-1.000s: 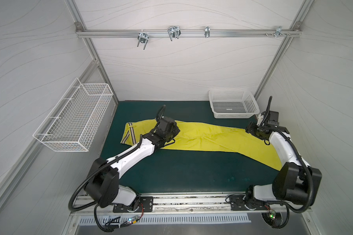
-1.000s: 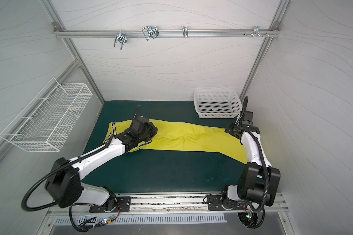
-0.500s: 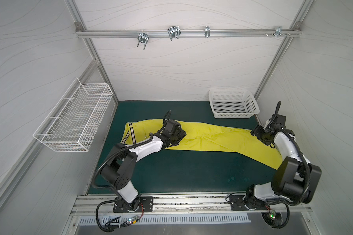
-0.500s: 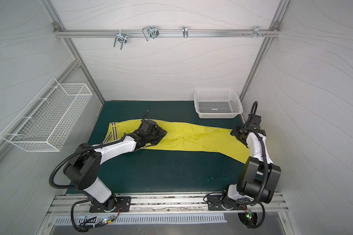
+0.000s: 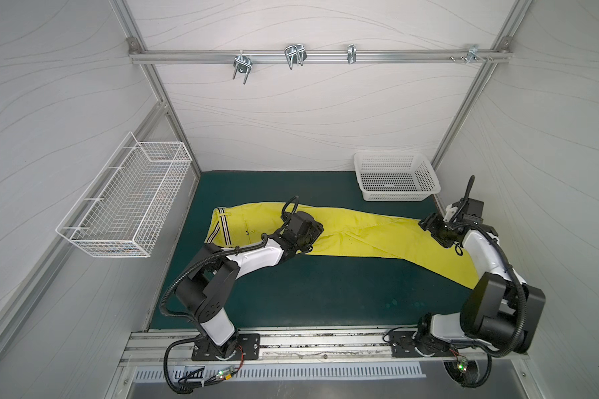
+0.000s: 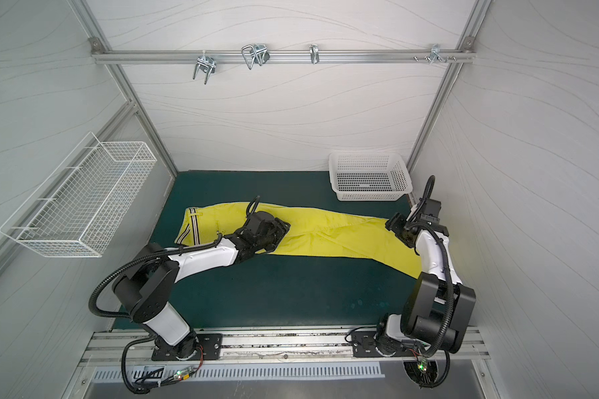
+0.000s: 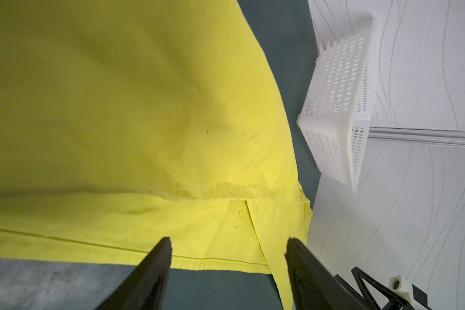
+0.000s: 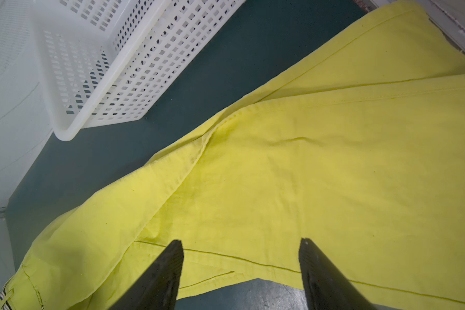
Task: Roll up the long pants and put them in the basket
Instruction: Fold the long pant at the center of the board.
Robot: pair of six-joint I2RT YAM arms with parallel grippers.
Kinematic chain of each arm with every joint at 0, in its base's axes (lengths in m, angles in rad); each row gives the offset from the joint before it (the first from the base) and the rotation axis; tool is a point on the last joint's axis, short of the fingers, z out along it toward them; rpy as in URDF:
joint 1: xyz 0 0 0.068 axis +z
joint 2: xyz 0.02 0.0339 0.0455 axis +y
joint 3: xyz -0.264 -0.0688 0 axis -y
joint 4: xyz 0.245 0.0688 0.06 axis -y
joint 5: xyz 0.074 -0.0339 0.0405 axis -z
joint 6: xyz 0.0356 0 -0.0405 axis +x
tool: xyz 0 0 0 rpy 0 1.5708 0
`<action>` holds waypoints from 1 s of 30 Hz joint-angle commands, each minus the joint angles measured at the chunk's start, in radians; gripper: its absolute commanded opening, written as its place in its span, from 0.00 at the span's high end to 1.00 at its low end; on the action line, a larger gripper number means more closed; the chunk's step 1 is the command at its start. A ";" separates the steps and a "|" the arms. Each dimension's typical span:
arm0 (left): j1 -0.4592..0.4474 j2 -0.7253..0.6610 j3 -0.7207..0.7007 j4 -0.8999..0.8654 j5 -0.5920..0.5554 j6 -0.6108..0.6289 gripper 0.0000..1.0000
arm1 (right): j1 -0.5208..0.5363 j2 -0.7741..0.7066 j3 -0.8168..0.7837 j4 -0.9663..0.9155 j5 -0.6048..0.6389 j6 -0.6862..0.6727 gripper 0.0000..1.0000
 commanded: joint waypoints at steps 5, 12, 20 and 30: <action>-0.026 0.073 0.027 0.047 -0.138 -0.064 0.30 | 0.101 -0.078 -0.027 0.021 0.097 0.007 0.28; -0.033 0.141 0.044 0.100 -0.221 -0.081 0.30 | 0.112 -0.098 -0.038 0.038 0.079 0.022 0.29; -0.028 0.228 0.144 0.161 -0.236 -0.025 0.72 | 0.120 -0.098 -0.053 0.051 0.061 0.025 0.28; 0.002 0.017 0.115 -0.029 -0.197 0.088 1.00 | 0.067 -0.083 -0.014 0.019 0.148 -0.010 0.29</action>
